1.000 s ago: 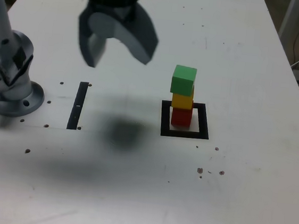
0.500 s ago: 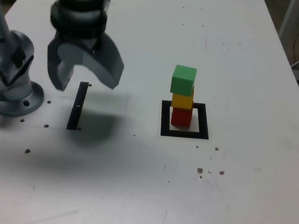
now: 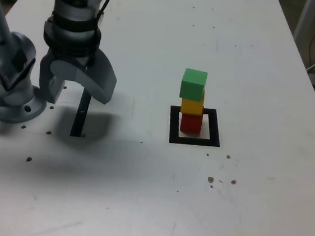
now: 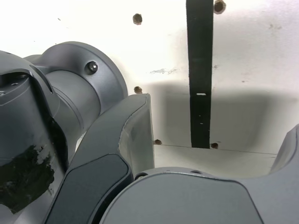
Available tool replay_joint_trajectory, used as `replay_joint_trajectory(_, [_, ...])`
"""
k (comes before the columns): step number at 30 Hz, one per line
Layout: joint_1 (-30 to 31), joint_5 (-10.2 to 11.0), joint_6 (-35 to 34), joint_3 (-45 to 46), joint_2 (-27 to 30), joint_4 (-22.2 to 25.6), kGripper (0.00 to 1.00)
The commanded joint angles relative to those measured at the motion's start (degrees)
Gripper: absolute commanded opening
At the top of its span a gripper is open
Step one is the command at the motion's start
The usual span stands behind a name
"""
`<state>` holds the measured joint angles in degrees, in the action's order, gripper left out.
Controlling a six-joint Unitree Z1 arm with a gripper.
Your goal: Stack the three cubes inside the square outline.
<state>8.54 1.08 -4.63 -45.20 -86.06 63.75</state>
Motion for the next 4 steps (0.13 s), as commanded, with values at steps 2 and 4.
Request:
replay_joint_trajectory(2, [0.05,-0.16,0.05,0.45,0.09,0.09,0.99])
replay_joint_trajectory(4, [0.05,-0.16,0.23,0.50,0.19,0.08,0.99])
